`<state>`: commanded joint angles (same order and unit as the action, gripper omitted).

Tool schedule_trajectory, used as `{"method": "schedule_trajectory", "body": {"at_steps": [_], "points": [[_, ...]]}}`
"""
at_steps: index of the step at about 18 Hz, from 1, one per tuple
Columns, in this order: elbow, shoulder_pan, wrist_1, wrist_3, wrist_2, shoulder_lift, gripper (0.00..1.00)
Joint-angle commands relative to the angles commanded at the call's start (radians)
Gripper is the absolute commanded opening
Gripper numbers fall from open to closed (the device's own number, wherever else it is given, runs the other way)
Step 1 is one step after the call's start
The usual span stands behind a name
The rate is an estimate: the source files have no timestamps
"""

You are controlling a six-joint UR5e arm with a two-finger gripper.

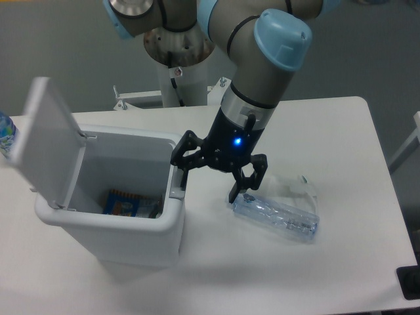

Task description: Open the trash can

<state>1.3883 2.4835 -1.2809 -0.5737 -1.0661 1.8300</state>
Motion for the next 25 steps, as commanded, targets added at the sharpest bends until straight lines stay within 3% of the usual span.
{"method": "schedule_trajectory", "body": {"at_steps": [4,7,11,18,22,25], "points": [[-0.037,0.011,0.0,-0.002,0.002,0.0,1.0],[-0.051,0.064,0.003,-0.017,0.0,0.0,1.0],[-0.038,0.185,0.1,-0.041,-0.003,0.009,1.0],[-0.04,0.343,0.104,-0.352,-0.095,0.074,1.0],[-0.045,0.357,0.094,-0.559,-0.288,0.113,1.0],[-0.049,0.371,0.094,-0.658,-0.334,0.136,1.0]]}}
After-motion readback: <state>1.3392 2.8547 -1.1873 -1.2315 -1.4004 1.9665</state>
